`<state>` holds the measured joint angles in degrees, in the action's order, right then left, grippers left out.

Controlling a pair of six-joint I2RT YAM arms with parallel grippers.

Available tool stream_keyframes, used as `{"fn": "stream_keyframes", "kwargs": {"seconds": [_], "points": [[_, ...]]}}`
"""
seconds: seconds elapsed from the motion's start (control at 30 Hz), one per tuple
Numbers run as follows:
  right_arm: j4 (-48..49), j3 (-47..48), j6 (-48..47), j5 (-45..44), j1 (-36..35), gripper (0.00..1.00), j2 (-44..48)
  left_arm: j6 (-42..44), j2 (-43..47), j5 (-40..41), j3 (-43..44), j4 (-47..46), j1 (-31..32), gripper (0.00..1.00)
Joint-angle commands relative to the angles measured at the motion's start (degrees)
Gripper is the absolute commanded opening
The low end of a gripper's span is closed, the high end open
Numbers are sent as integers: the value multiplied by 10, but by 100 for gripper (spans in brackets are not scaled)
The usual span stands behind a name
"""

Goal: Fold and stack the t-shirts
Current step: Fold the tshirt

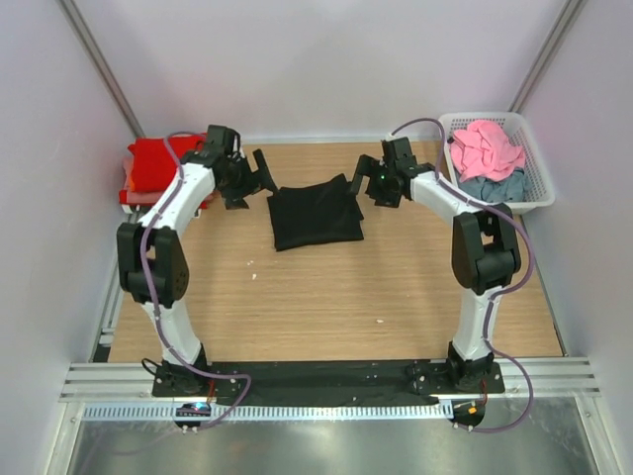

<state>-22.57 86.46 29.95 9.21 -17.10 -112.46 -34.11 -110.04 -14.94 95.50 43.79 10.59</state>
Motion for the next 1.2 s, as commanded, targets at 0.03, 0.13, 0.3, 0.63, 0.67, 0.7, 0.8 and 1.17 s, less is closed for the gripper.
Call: {"fn": "stream_keyframes", "kwargs": {"seconds": [0.03,0.13,0.3,0.63,0.67,0.7,0.8,1.17], "points": [[54,14,-9,37,8,100,-42,11,65,32,-66,-51,0,100],[52,58,-13,49,10,100,-87,5,67,43,-93,-63,0,100],[27,136,-25,64,9,94,-145,-11,57,47,-138,-141,0,100],[99,78,-2,111,22,49,-167,6,-84,52,-26,-165,-1,100],[103,72,2,116,24,50,-169,5,-90,42,-24,-170,-1,100],[119,66,5,126,27,56,-166,5,-93,37,-25,-183,-1,100],[148,49,15,143,31,66,-160,5,-105,41,-29,-195,-1,100],[154,89,28,177,35,44,-208,-7,-134,20,-56,-235,-1,98]]}}
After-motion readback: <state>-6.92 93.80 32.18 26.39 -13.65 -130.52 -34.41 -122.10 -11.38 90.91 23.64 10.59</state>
